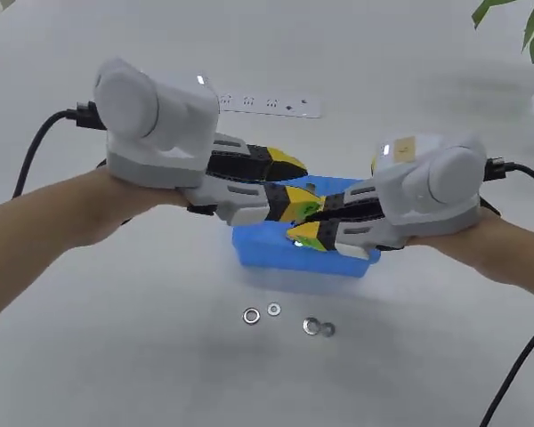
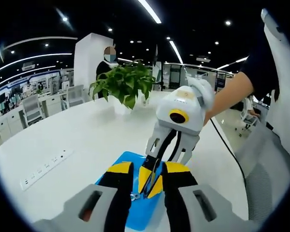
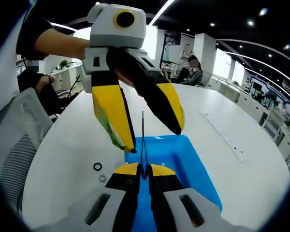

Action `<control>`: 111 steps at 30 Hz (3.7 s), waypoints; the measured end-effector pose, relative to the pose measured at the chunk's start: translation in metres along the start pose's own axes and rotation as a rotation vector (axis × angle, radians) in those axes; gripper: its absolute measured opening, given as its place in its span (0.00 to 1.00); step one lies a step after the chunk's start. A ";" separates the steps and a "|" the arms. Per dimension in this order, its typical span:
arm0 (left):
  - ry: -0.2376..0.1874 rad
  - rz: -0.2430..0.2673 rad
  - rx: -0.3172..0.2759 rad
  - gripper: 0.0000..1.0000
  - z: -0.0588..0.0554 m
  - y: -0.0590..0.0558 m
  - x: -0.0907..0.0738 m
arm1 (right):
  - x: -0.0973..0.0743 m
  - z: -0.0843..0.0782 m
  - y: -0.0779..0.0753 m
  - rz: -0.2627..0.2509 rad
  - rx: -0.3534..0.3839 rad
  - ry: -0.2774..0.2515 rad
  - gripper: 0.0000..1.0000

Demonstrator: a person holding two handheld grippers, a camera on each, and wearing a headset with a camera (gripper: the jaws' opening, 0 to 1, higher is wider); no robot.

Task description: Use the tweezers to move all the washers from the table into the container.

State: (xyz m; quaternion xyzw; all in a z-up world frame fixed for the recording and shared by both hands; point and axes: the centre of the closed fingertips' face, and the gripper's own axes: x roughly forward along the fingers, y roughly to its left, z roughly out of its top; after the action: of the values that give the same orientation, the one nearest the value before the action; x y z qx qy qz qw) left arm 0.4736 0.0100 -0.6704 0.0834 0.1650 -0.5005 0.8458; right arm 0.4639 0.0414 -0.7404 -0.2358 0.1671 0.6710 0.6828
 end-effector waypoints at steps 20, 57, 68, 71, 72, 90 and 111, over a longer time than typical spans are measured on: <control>0.066 -0.095 0.116 0.06 -0.005 -0.009 0.001 | -0.004 0.005 0.003 0.009 -0.039 0.003 0.08; 0.034 0.047 0.249 0.06 0.034 -0.033 -0.063 | -0.072 0.011 0.047 -0.184 0.021 -0.089 0.46; 0.021 0.098 0.209 0.06 0.009 -0.058 -0.084 | -0.081 -0.017 0.090 -0.208 0.121 -0.058 0.75; 0.000 0.116 0.175 0.06 0.000 -0.064 -0.089 | -0.077 -0.022 0.107 -0.191 0.134 -0.044 0.82; -0.004 0.118 0.168 0.06 -0.002 -0.066 -0.090 | -0.075 -0.023 0.112 -0.184 0.144 -0.043 0.84; 0.008 0.118 0.083 0.06 -0.042 -0.073 -0.078 | -0.059 -0.038 0.122 -0.172 0.249 -0.061 1.00; 0.049 0.052 0.108 0.06 -0.056 -0.070 -0.052 | -0.057 -0.044 0.118 -0.166 0.363 -0.103 1.00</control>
State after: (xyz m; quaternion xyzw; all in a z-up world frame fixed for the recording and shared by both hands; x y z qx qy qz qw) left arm 0.3778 0.0358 -0.7016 0.1452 0.1561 -0.4843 0.8486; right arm 0.3482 -0.0320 -0.7572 -0.0870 0.2304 0.5825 0.7746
